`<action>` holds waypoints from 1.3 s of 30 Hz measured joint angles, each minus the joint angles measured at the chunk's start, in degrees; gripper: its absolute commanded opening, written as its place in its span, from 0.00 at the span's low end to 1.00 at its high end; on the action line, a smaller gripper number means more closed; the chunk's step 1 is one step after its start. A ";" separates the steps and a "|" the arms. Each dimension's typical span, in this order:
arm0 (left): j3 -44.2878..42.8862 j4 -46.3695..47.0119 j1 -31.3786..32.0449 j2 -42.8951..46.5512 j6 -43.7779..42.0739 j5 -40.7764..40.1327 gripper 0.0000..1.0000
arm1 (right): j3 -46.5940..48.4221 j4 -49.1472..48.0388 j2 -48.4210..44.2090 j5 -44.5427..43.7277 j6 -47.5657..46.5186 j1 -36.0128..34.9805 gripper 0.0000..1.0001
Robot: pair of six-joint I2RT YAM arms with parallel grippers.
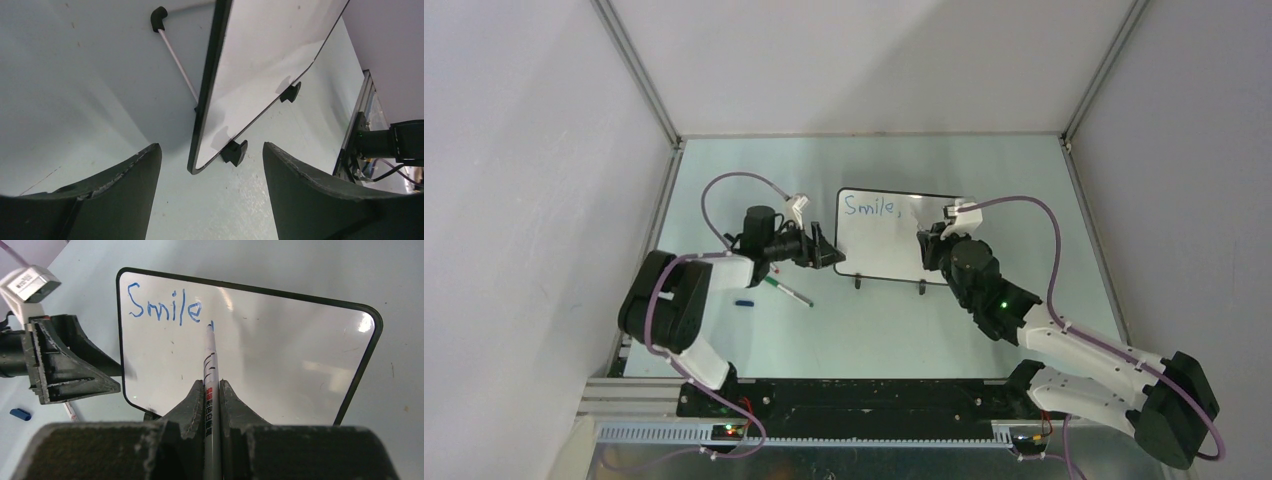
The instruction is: Write a sentence on the whiteboard
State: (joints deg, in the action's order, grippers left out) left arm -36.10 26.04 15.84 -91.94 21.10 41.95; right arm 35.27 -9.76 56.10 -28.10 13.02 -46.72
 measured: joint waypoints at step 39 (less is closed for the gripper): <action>0.63 -8.17 5.90 2.89 -5.22 0.42 0.72 | -1.49 -0.63 -1.05 -1.86 -0.74 -0.02 0.02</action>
State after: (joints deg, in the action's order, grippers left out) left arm -35.46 17.87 21.74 -89.06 15.88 42.37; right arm 33.78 -10.39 55.05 -29.95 12.27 -46.74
